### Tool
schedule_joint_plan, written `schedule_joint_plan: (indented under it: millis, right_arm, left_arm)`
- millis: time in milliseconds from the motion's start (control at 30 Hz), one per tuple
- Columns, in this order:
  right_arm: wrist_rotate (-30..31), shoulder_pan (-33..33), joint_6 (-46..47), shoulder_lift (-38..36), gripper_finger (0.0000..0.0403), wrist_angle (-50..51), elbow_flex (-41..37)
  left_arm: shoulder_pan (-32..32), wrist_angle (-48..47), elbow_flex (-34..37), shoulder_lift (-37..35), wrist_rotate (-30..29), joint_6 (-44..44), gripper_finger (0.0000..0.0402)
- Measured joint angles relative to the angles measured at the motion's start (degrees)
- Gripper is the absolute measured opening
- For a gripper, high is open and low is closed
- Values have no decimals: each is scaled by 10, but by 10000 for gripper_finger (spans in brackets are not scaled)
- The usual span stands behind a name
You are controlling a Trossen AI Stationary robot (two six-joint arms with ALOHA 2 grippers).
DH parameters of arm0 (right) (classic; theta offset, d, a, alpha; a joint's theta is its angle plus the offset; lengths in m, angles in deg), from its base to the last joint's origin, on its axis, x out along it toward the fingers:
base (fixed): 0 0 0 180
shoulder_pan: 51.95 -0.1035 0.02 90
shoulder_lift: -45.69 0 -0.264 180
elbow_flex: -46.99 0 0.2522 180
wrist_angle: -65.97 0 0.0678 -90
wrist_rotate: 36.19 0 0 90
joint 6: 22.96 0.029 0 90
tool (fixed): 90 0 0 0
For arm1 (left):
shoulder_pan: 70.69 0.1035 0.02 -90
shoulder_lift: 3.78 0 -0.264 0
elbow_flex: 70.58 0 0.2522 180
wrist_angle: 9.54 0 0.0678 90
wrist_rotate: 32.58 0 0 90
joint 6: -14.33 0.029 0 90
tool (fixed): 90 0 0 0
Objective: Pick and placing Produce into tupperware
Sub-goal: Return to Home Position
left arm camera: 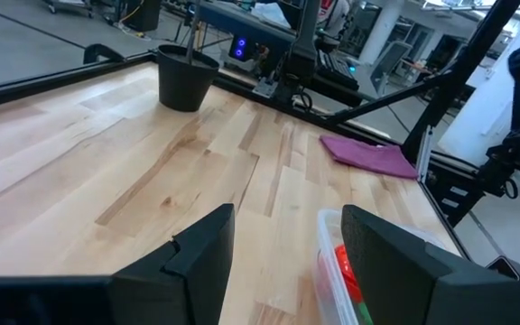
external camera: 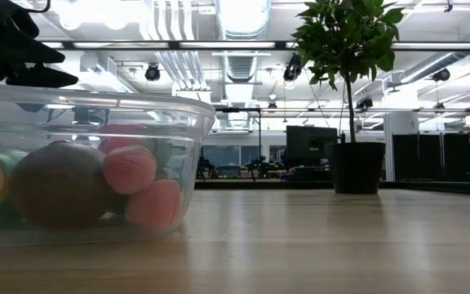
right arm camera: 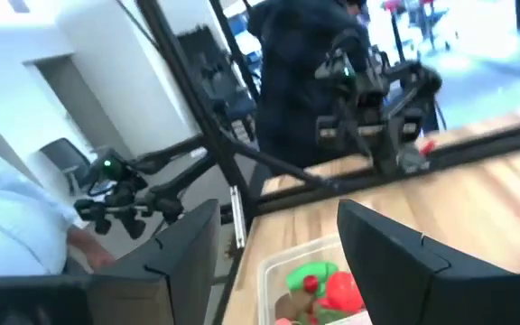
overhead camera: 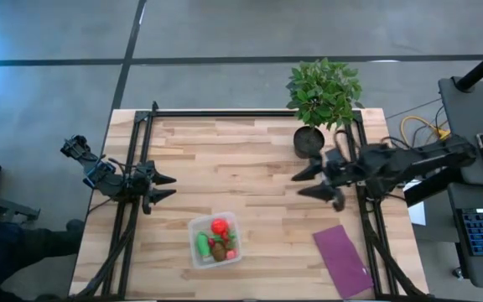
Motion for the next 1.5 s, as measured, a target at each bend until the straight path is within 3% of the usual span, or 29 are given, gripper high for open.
schedule_joint_plan:
  millis: [367,1133,1333,1500]
  right_arm:
    - [-2,46,-85,-172,217,-3,-130]
    - [-3,67,-107,-447,216,-3,-321]
    - [-2,67,-107,-501,216,-4,-351]
    - [-1,67,-96,-504,216,-3,-366]
  left_arm:
    - [0,0,0,0,0,0,192]
    - [0,0,0,0,0,0,192]
    - [0,0,0,0,0,0,192]
    - [0,0,0,0,0,0,192]
